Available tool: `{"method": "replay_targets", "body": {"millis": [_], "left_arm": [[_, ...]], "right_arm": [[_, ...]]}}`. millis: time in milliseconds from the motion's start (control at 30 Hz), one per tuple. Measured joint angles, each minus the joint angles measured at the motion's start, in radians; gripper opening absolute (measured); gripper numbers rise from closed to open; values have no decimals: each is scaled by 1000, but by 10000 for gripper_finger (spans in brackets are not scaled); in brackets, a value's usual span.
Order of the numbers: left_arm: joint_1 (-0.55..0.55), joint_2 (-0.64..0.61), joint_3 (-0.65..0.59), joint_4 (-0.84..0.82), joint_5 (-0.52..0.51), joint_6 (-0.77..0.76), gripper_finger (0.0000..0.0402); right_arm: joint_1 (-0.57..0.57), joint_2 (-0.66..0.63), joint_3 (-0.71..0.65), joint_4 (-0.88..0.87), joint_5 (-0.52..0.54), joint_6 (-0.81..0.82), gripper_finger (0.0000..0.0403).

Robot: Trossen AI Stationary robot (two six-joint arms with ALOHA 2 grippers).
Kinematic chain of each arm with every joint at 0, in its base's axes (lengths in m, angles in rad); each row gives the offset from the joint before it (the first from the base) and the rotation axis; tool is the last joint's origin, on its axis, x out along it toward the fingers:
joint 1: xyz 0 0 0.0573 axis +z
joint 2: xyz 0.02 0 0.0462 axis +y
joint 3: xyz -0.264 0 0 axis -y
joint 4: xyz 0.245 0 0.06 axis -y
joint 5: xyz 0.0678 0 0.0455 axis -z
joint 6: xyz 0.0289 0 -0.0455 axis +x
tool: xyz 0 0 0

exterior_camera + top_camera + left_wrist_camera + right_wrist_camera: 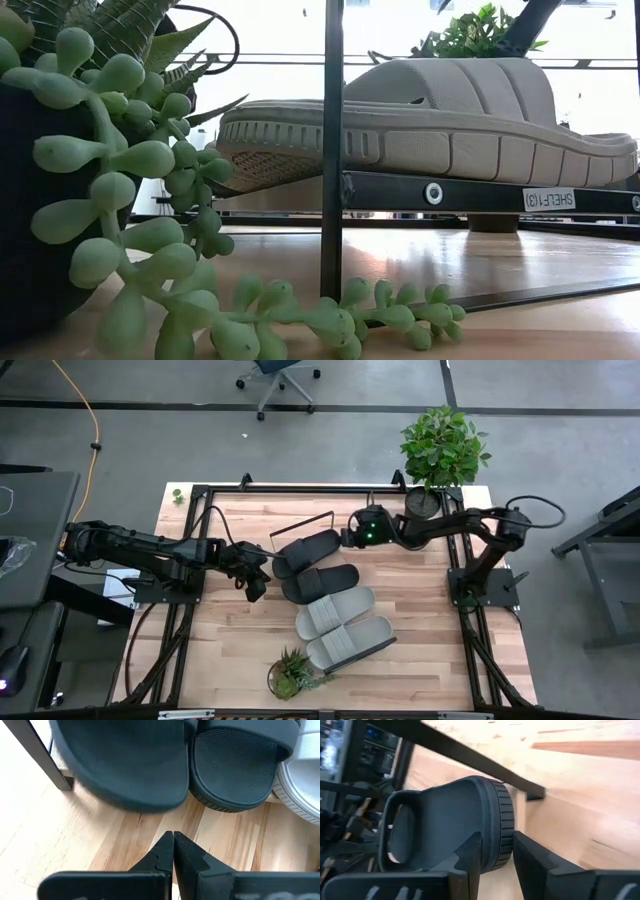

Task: Pick and place slides into the shelf
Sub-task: Adjust the black slippers on the shelf

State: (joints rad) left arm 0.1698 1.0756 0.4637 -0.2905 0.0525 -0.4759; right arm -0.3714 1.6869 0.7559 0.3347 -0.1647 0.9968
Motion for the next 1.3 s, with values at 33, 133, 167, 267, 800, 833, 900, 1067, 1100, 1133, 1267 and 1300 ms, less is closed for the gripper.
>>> {"method": "replay_targets", "body": {"millis": [33, 133, 167, 267, 800, 833, 900, 1067, 1100, 1133, 1267, 1300], "left_arm": [[0, 0, 0, 0, 0, 0, 1], [0, 0, 0, 0, 0, 0, 1], [0, 0, 0, 0, -1, 0, 1], [0, 0, 0, 0, -4, 0, 1], [0, 0, 0, 1, -8, -1, 1], [0, 0, 0, 1, -8, -1, 1], [0, 0, 0, 1, -8, -1, 1], [0, 0, 0, 1, -8, -1, 1], [0, 0, 0, 1, -8, -1, 1], [0, 0, 0, 1, -8, -1, 1], [0, 0, 0, 1, -8, -1, 1], [0, 0, 0, 1, -8, -1, 1]], "right_arm": [[1, -13, 0, -27, 5, -8, 89], [2, -43, 0, -105, 26, -16, 89], [5, -50, 0, -126, 35, -18, 89], [13, -59, 0, -152, 44, -27, 89], [38, -59, 0, -200, -15, -10, 89], [38, -59, 0, -203, -17, -10, 89], [38, -59, 0, -210, -21, -10, 89], [38, -59, 0, -214, -29, -10, 89], [38, -59, 0, -215, -30, -10, 90], [38, -59, 0, -215, -30, -10, 91], [38, -59, 0, -210, -44, -18, 105], [38, -59, 0, -210, -47, -18, 110]]}}
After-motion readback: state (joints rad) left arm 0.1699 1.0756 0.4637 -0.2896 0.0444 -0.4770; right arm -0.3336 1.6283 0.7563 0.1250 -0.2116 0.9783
